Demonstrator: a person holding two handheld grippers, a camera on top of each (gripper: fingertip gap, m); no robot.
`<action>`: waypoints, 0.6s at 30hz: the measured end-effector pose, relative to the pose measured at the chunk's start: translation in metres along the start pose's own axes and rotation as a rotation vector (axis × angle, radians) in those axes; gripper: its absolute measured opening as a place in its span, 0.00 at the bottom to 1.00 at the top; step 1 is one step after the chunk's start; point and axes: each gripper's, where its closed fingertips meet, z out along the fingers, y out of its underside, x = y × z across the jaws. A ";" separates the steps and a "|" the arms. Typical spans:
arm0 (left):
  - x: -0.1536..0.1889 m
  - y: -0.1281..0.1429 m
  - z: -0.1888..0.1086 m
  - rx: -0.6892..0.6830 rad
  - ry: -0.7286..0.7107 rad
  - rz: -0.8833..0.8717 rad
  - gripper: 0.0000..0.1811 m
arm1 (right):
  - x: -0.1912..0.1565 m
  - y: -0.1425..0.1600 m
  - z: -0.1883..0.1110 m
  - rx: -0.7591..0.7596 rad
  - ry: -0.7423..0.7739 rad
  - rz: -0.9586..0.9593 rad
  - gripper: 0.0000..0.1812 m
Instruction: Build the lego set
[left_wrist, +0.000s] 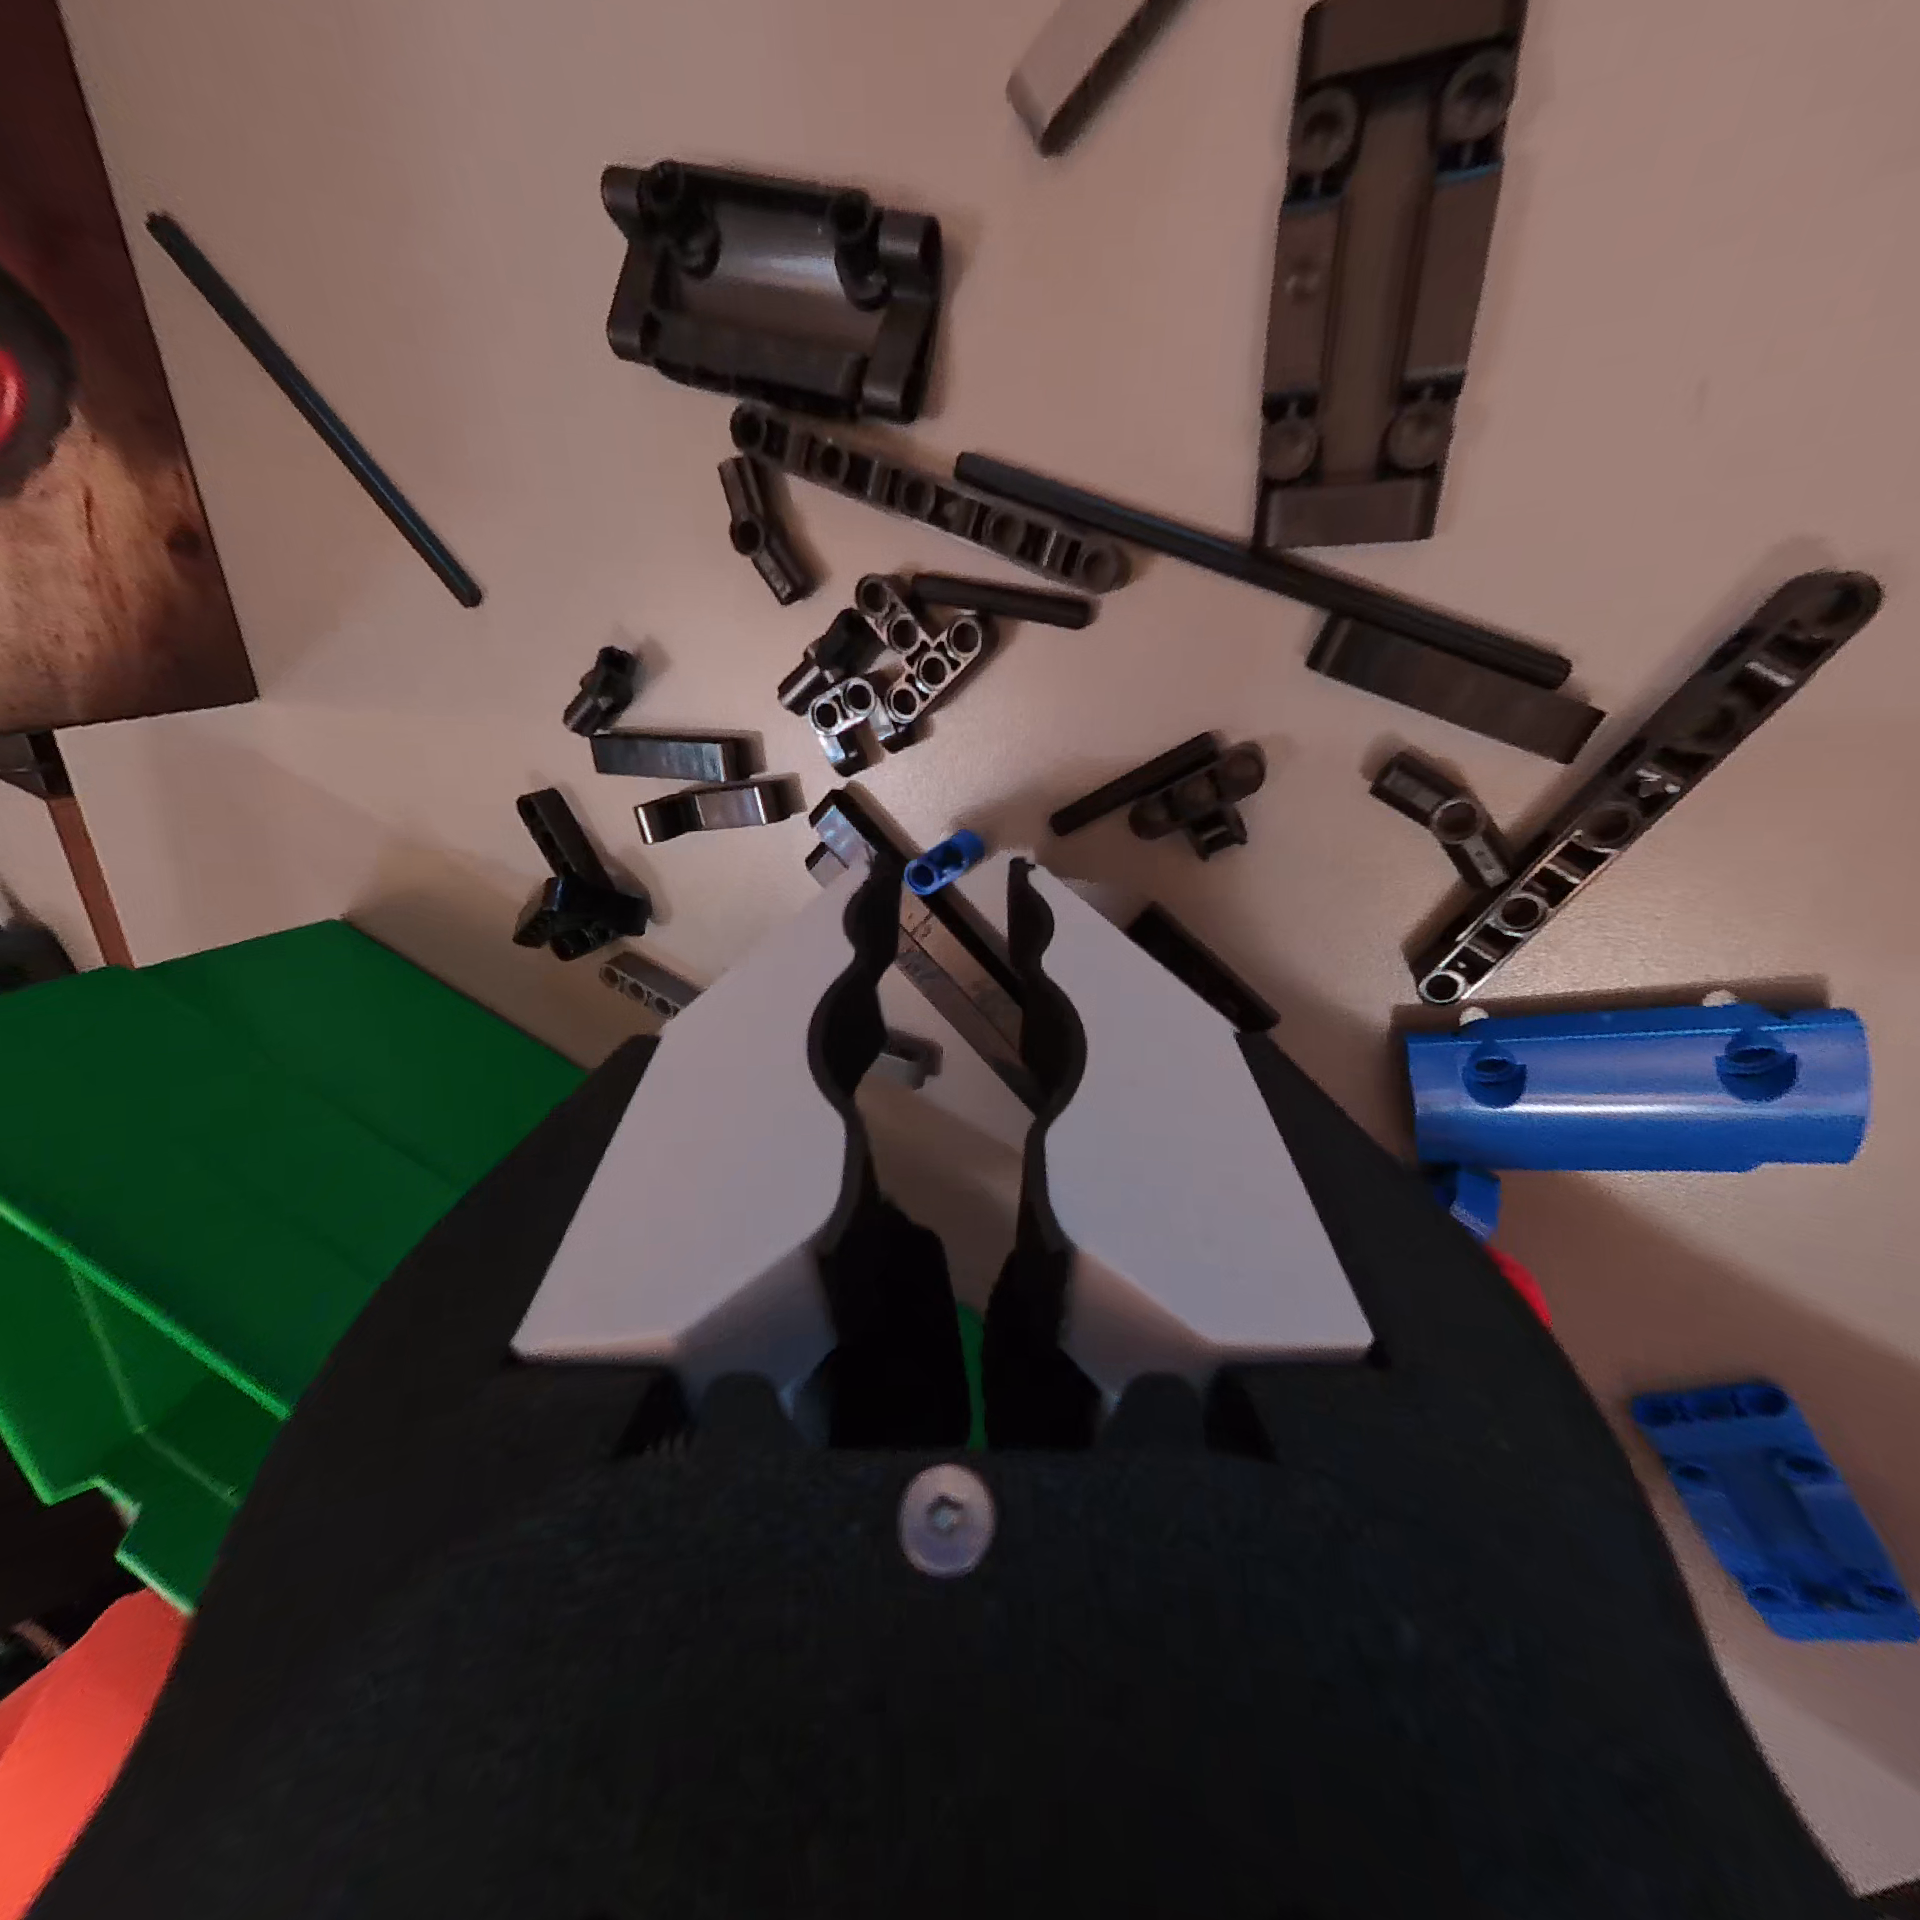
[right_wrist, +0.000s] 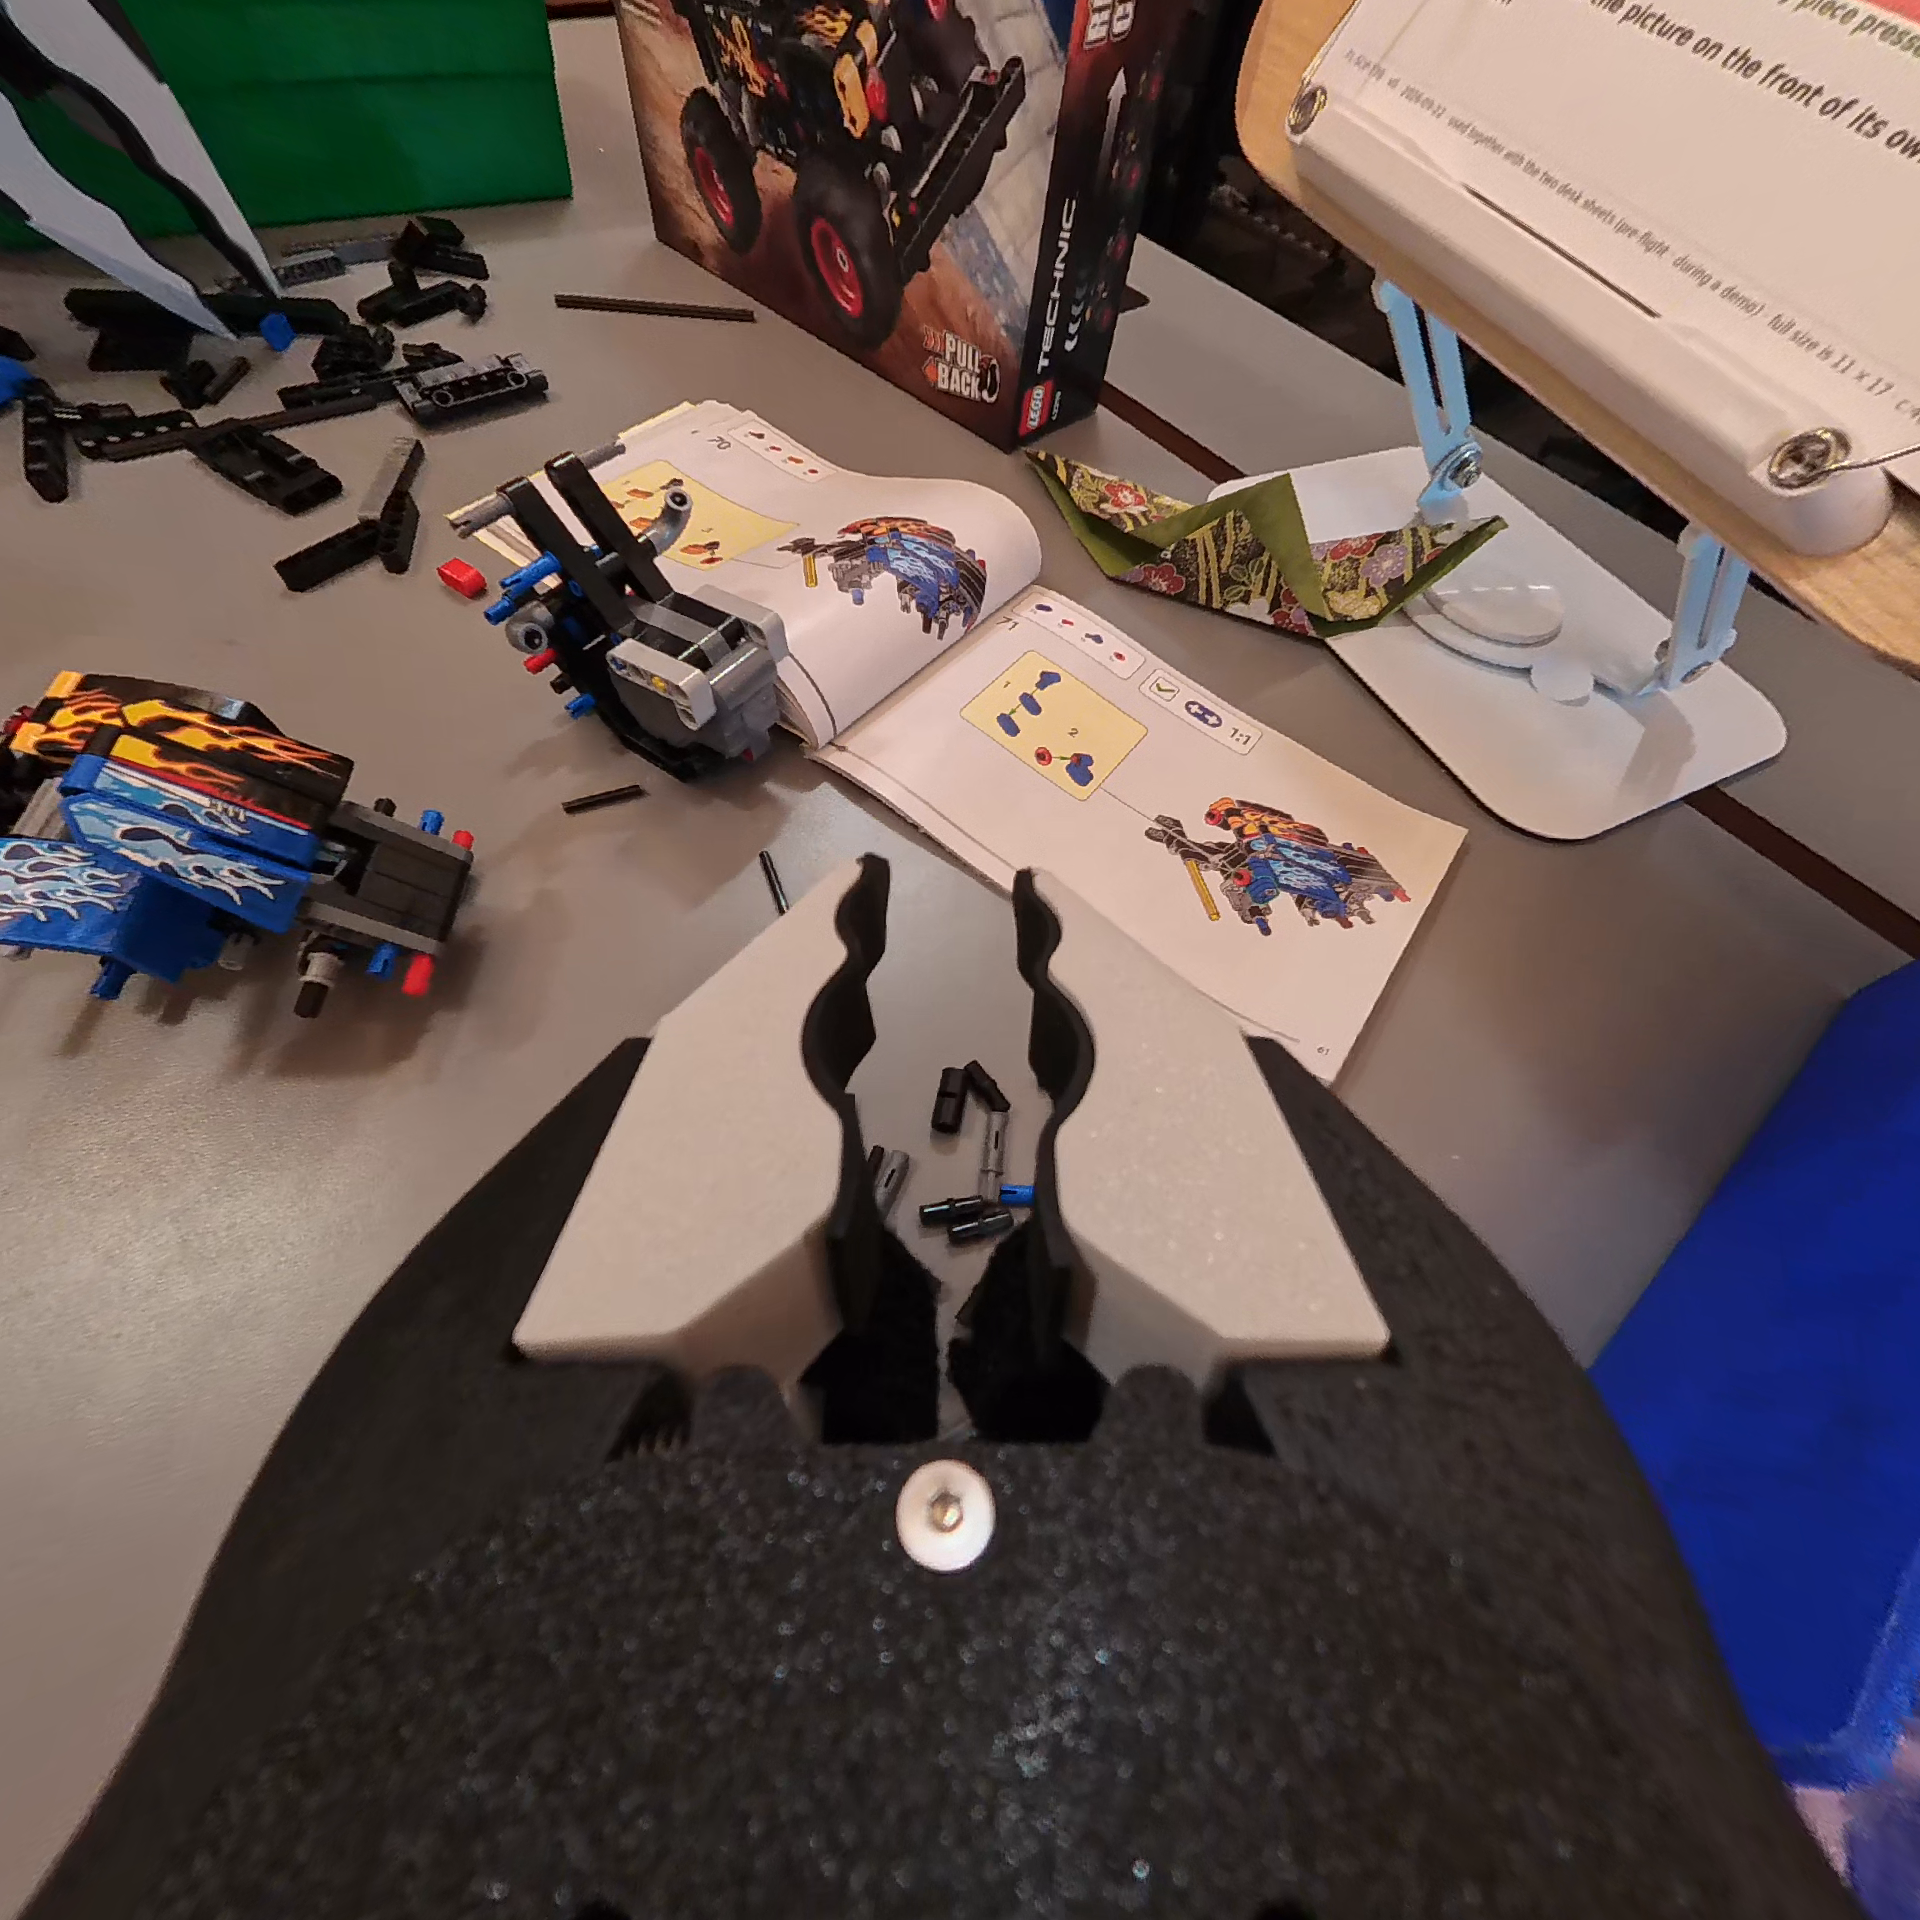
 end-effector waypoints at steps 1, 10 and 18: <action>-0.001 0.002 0.001 -0.015 -0.003 0.005 0.10 | -0.001 0.001 0.001 -0.004 -0.004 -0.002 0.13; -0.005 0.002 0.008 -0.085 0.003 0.058 0.08 | -0.002 0.003 0.003 -0.014 -0.004 -0.010 0.13; 0.000 -0.005 0.006 -0.081 0.019 0.083 0.07 | -0.001 0.002 0.001 -0.010 -0.001 -0.013 0.13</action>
